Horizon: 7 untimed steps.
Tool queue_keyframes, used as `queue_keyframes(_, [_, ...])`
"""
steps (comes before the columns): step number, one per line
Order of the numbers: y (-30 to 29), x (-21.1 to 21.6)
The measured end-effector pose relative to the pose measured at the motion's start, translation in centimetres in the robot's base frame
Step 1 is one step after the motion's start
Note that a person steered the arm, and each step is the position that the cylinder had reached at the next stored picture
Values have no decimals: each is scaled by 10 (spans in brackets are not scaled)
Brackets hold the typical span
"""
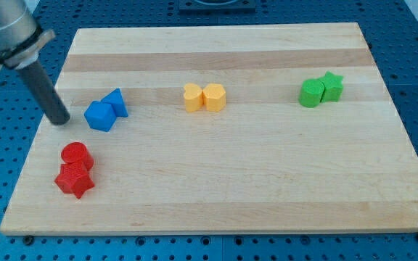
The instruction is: Move blue cube to the bottom centre
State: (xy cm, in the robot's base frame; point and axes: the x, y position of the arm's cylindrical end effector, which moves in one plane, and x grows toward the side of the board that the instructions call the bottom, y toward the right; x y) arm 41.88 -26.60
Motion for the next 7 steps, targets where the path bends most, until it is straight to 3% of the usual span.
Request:
queue_keyframes(1, [58, -12])
queue_keyframes(4, [75, 27])
queue_keyframes(5, [142, 94])
queue_keyframes(6, [196, 123])
queue_keyframes(7, [186, 126])
